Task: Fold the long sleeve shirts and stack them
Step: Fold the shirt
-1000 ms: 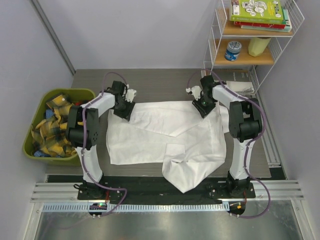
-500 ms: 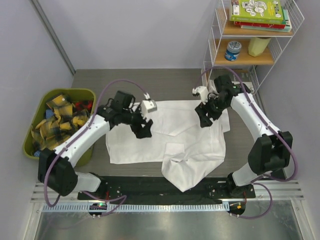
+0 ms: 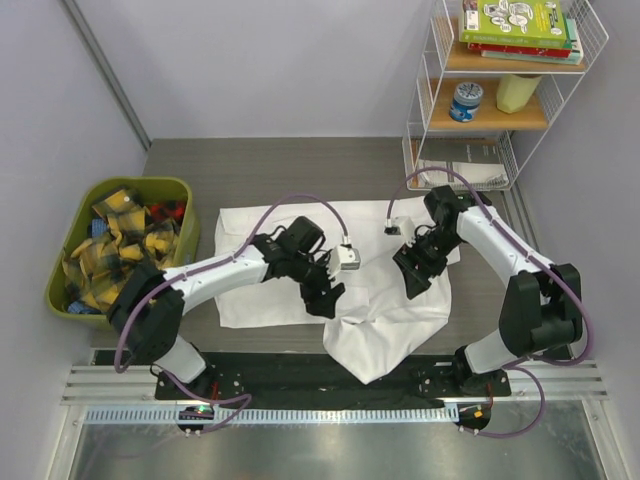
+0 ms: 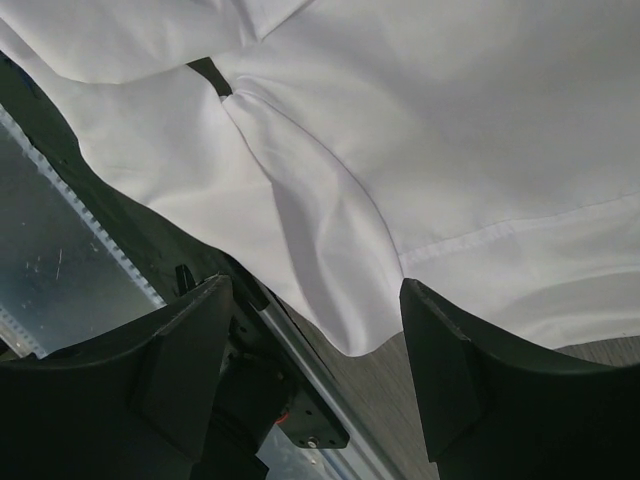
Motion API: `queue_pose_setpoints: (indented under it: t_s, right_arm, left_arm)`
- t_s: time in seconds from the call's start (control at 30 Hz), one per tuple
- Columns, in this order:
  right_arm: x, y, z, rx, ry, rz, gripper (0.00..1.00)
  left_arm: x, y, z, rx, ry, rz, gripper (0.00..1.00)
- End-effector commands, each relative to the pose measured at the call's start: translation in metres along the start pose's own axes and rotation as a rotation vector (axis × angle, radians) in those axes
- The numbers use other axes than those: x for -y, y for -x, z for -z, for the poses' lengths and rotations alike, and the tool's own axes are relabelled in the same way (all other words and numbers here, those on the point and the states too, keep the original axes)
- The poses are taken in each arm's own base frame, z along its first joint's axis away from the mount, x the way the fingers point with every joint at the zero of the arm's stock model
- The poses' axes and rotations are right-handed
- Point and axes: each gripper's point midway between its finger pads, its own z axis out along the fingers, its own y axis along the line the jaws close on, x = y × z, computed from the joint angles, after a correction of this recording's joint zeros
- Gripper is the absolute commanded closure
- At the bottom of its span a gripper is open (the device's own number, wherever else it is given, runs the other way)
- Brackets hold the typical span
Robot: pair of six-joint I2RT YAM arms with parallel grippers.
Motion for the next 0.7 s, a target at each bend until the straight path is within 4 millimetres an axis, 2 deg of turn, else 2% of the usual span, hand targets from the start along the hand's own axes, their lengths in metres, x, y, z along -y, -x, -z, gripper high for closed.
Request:
queue_pose_setpoints:
  t_s: [0.0, 0.1, 0.2, 0.23, 0.33, 0.37, 0.4, 0.43, 0.67]
  right_arm:
    - [-0.012, 0.002, 0.005, 0.043, 0.024, 0.019, 0.26]
    - [-0.013, 0.001, 0.005, 0.059, 0.026, 0.009, 0.24]
    - [-0.012, 0.003, 0.008, 0.07, 0.019, 0.006, 0.24]
    - [-0.013, 0.003, 0.009, 0.072, 0.019, 0.009, 0.24]
    - [-0.012, 0.004, 0.011, 0.075, 0.013, 0.014, 0.24]
    - [-0.011, 0.004, 0.011, 0.074, 0.007, 0.017, 0.24]
    - [-0.01, 0.005, 0.011, 0.075, 0.007, 0.018, 0.24]
    - [-0.01, 0.005, 0.012, 0.076, 0.006, 0.019, 0.24]
    - [-0.011, 0.001, 0.011, 0.071, 0.002, 0.018, 0.24]
  left_arm:
    - [0.017, 0.054, -0.023, 0.126, -0.096, -0.042, 0.25]
    - [0.028, 0.053, -0.042, 0.106, -0.136, -0.019, 0.31]
    - [0.03, 0.047, -0.052, 0.077, -0.15, 0.016, 0.47]
    - [0.03, 0.046, -0.054, 0.073, -0.149, 0.025, 0.55]
    - [0.033, 0.044, -0.053, 0.058, -0.166, 0.038, 0.62]
    - [0.03, 0.044, -0.053, 0.053, -0.144, 0.042, 0.61]
    - [0.026, 0.043, -0.053, 0.045, -0.108, 0.042, 0.52]
    - [0.012, 0.041, -0.053, 0.032, -0.029, 0.04, 0.5]
    - [-0.031, 0.037, -0.042, -0.007, 0.154, -0.102, 0.46]
